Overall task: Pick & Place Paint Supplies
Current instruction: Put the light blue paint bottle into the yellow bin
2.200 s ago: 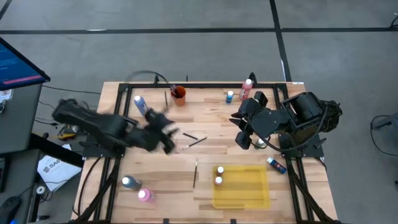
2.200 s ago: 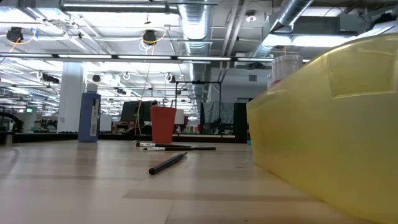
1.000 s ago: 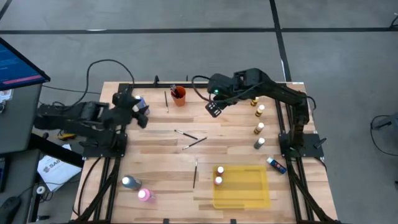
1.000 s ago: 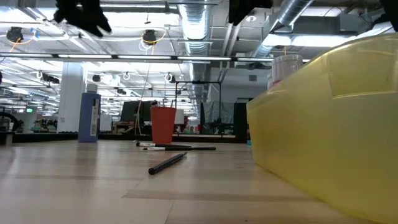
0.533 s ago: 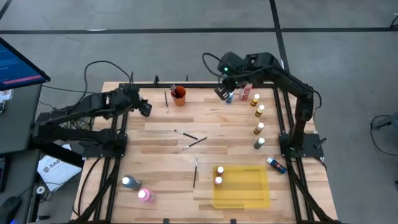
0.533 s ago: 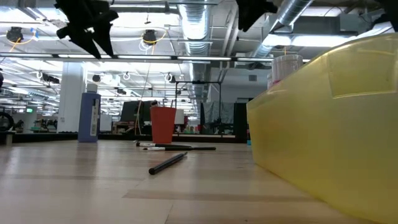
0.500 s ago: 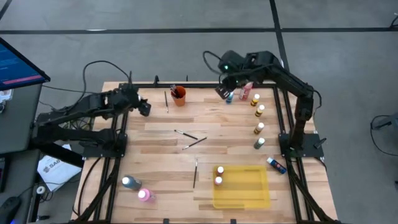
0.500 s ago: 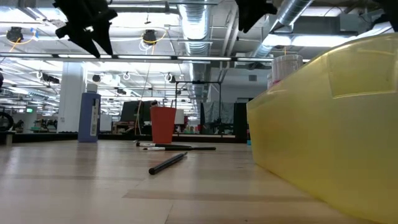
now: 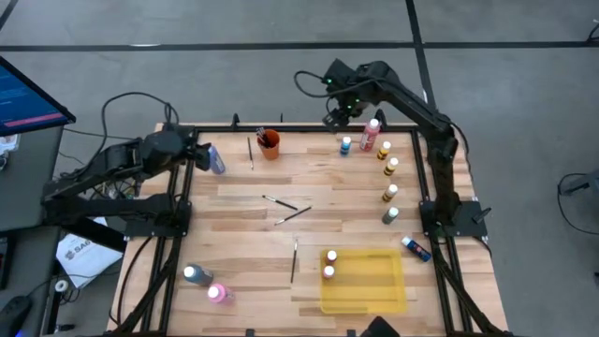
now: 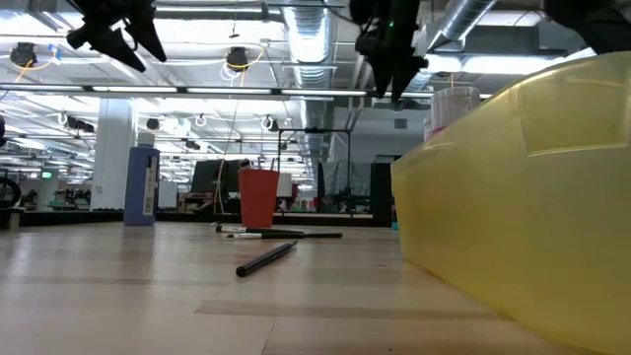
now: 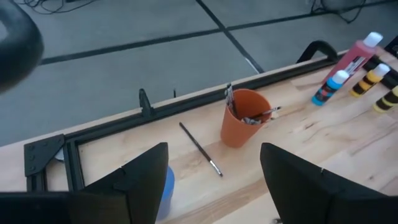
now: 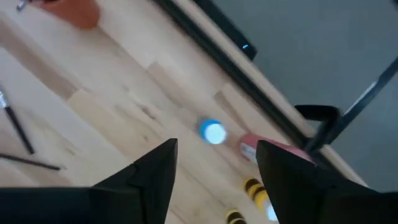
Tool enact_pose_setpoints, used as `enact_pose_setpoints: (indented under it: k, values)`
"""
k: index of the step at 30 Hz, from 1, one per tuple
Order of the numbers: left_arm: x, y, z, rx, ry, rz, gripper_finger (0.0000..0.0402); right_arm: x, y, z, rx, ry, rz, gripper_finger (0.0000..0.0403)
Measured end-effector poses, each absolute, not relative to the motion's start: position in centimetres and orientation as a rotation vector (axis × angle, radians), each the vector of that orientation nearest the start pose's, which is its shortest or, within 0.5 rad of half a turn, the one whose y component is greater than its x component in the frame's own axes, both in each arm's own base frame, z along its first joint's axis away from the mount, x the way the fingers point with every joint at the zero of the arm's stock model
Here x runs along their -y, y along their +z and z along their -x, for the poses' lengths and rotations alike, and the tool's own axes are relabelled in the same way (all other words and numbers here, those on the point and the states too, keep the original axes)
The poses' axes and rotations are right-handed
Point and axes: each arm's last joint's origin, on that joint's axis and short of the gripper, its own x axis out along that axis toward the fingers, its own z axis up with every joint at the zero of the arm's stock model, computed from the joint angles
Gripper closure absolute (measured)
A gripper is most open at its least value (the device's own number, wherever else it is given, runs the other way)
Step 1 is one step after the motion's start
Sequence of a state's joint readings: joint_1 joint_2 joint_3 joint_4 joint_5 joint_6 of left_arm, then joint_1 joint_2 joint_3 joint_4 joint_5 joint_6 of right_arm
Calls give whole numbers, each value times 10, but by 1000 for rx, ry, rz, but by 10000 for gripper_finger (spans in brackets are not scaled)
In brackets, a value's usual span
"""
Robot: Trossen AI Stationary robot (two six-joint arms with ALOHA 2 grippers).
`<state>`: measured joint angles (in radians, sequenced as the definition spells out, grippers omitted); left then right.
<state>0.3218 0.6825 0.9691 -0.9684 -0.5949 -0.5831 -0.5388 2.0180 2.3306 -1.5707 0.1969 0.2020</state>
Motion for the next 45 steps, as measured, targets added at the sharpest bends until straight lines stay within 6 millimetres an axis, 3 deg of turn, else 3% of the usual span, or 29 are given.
enact_pose_setpoints:
  k: [9, 14, 18, 22, 25, 29, 36, 45]
  values:
    - [-48, 341, -91, -406, 1047, 418, 156, 215, 334, -350, -1326, -725, -436, 200]
    - [-48, 341, -91, -414, 1044, 402, 160, 220, 321, -338, -1394, -738, -472, 207]
    - [-48, 341, -91, -413, 1043, 402, 158, 197, 322, -306, -1470, -729, -475, 206]
    - [-48, 341, -91, -409, 1043, 403, 160, 173, 318, -282, -1436, -723, -498, 203]
    - [-48, 341, -92, -405, 1043, 407, 159, 159, 312, -272, -1354, -713, -537, 203]
    - [-48, 341, -93, -408, 1045, 408, 159, 151, 289, -278, -1298, -700, -567, 207]
    - [-48, 341, -94, -402, 1045, 412, 162, 175, 252, -301, -1298, -735, -593, 208]
    - [-49, 341, -94, -396, 1043, 413, 164, 206, 240, -304, -1299, -763, -602, 207]
